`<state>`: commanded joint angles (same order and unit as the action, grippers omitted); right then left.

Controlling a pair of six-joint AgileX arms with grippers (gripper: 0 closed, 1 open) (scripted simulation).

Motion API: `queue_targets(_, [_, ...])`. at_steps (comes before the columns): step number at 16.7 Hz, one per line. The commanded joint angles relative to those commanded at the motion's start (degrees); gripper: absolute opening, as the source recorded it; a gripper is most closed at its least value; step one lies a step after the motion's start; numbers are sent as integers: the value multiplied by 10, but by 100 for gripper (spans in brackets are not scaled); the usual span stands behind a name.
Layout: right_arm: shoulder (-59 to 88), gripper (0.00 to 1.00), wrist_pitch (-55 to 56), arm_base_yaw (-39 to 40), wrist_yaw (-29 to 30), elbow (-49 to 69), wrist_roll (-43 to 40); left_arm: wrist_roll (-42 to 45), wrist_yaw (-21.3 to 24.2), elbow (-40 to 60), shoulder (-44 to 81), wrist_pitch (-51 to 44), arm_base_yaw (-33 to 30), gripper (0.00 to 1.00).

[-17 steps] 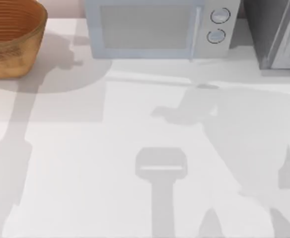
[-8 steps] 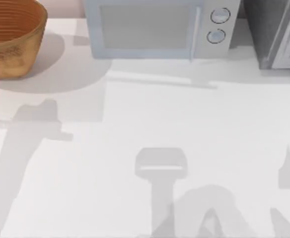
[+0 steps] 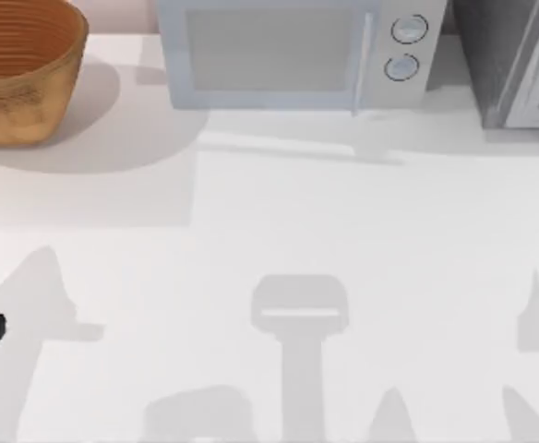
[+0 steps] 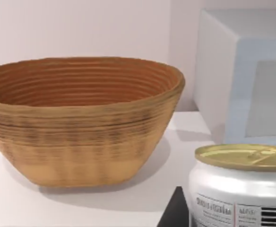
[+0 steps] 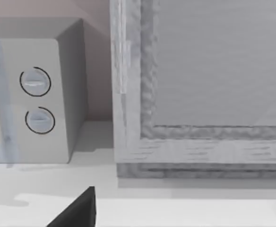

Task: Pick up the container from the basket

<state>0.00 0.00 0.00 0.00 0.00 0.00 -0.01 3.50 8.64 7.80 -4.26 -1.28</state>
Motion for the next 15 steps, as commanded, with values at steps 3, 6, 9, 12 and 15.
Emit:
queue_targets(3, [0,100,0,0,0,0,0,0,-27,-67,-61,33,11,0])
queue_targets(6, [0,100,0,0,0,0,0,0,-35,-86,-78,43,13,0])
queue_targets(9, [0,100,0,0,0,0,0,0,-35,-86,-78,43,13,0])
queue_targets(12, [0,100,0,0,0,0,0,1,-35,-86,-76,42,11,0])
queue_targets(15, [0,100,0,0,0,0,0,0,-15,-60,-30,78,9,0])
